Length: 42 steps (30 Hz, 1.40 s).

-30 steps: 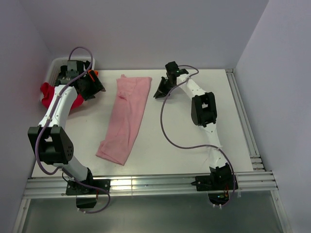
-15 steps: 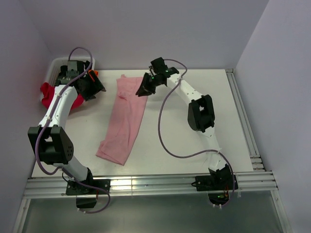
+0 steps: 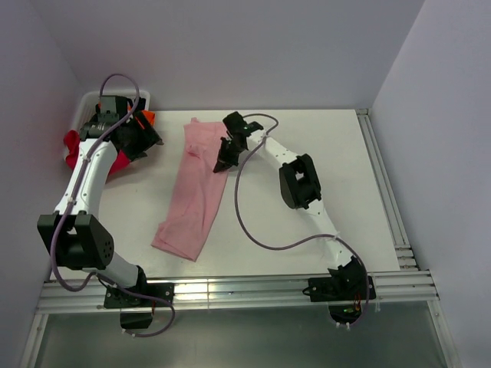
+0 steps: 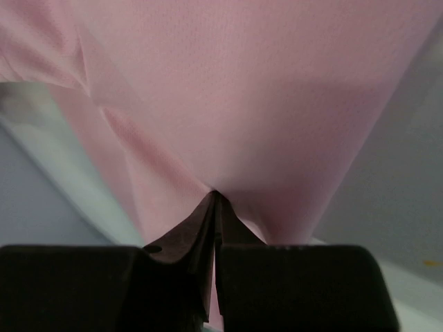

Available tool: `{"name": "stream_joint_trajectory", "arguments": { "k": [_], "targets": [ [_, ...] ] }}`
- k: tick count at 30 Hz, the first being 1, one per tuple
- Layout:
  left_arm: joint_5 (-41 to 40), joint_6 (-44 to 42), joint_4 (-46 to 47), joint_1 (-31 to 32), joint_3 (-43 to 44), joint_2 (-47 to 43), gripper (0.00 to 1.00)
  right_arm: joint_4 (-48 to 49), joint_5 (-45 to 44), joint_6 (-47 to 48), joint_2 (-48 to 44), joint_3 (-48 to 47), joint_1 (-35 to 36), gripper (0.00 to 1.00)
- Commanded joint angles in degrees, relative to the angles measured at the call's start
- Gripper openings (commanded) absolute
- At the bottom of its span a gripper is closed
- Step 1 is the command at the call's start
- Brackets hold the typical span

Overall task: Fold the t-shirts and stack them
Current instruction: Rotate the tshirt 90 degrees

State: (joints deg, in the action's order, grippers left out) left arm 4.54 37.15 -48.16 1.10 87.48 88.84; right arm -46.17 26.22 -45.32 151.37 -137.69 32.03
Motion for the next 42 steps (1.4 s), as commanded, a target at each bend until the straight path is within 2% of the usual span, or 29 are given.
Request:
{"name": "stream_joint_trajectory", "arguments": {
  "k": [1,7,13,14,15,16,19,22,23,26,29,30,32,33,36,38,42],
  "targets": [
    [-2.86,0.38,-1.76,0.21,-0.64,-4.02,0.70,-4.45,-7.05,2.95,-0.90,-2.67,-3.46,0.06],
    [-3.57,1.09,-1.76,0.21,-2.05,-5.87,0.70,-3.41,-8.46,0.85,-0.11,-5.75,-9.44,0.05],
    [-2.17,2.05,-0.62,0.21,-1.70,-4.38,0.70,0.37,-4.08,-1.26,0.24,-5.14,-13.04,0.08],
    [-1.81,2.31,-0.44,0.21,-1.53,-4.11,0.70,2.03,-1.89,-1.00,-0.63,-4.44,-13.22,0.10],
    [-1.38,2.40,-0.18,0.21,-1.09,-3.85,0.70,3.97,4.04,-1.00,-1.42,-2.17,-13.22,0.16],
    [-0.68,2.40,0.08,0.21,-0.91,-3.76,0.70,6.33,6.37,-1.00,-2.30,-1.36,-13.14,0.33],
    [-0.14,1.09,-0.44,0.48,-0.47,-3.50,0.71,6.36,9.99,-0.21,-7.91,1.79,-12.52,0.57],
    [-1.46,-1.19,-1.41,1.00,-6.67,-5.07,0.71,6.01,8.43,1.10,-19.84,9.69,-10.59,0.64],
    [-1.37,-1.37,-0.71,1.09,-6.71,-6.12,0.70,5.40,7.54,1.72,-22.23,9.72,-10.06,0.64],
    [-0.93,-1.20,2.62,1.09,-16.79,-11.48,0.71,3.38,3.76,4.26,-31.53,19.09,-7.61,0.65],
    [0.91,-0.59,4.56,1.18,-26.02,-15.97,0.71,1.79,0.34,6.38,-39.71,31.57,-4.97,0.66],
    [1.61,-0.58,5.35,1.18,-29.88,-17.46,0.71,1.79,-0.46,6.47,-41.66,38.56,-2.87,0.66],
    [1.97,-0.58,6.41,1.44,-33.85,-18.69,0.70,4.33,-1.34,5.60,-46.92,46.68,-0.67,0.67],
    [2.23,-0.50,7.54,1.45,-37.61,-20.01,0.70,7.12,-1.52,4.81,-48.52,54.38,1.26,0.67],
    [1.01,0.47,8.88,2.75,-40.82,-22.12,0.69,9.43,-2.13,3.05,-52.75,64.52,3.21,0.67],
    [0.21,1.95,9.48,5.99,-40.55,-22.48,0.69,8.73,-3.88,3.05,-55.11,67.01,3.65,0.67],
    [-0.83,6.61,10.11,8.11,-43.54,-20.30,0.67,9.35,-5.65,1.20,-59.78,72.38,3.65,0.66]
  ]
}}
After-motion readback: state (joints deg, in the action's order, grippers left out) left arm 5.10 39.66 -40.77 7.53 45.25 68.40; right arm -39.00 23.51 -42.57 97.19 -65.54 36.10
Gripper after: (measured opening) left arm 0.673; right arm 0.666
